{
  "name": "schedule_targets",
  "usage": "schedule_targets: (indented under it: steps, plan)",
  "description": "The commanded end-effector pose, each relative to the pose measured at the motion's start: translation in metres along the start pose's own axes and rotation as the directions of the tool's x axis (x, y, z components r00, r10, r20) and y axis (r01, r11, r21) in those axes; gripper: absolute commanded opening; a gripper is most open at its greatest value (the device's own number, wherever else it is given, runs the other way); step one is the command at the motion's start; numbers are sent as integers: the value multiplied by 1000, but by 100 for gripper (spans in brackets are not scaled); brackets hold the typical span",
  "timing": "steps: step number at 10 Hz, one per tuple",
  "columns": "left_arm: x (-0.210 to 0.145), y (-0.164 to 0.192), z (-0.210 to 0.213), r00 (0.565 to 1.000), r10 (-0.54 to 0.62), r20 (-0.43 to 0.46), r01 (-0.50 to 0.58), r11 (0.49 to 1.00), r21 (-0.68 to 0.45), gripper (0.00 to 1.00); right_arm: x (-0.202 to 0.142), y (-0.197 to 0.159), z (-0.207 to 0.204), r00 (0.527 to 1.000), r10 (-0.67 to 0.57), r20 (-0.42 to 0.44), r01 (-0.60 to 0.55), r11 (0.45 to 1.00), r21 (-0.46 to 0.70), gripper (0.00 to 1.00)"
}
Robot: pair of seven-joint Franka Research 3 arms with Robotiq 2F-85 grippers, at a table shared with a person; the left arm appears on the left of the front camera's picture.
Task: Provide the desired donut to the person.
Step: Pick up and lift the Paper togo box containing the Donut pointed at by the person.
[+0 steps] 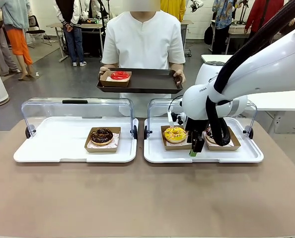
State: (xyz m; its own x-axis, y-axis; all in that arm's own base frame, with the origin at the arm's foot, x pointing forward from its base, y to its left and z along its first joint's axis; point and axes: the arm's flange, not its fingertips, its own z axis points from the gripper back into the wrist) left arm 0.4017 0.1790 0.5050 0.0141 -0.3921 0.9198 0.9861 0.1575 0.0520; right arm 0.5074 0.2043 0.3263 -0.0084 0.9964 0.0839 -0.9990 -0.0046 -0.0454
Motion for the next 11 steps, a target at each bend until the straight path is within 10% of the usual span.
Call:
schedule_targets:
  steps: [1, 5, 11]
  plan:
    - [1, 0, 1, 1000, -5, 7, 5, 1000, 7, 100, -1, -5, -6, 999, 23, -23, -23, 1000, -13, 73]
    - [1, 0, 1, 1000, -5, 7, 5, 1000, 7, 100, -1, -6, -7, 999, 26, -26, -26, 1000, -14, 0]
    - [1, 0, 1, 1000, -5, 7, 5, 1000, 7, 100, -2, -8, -10, 999, 18, -27, -18, 1000, -11, 0]
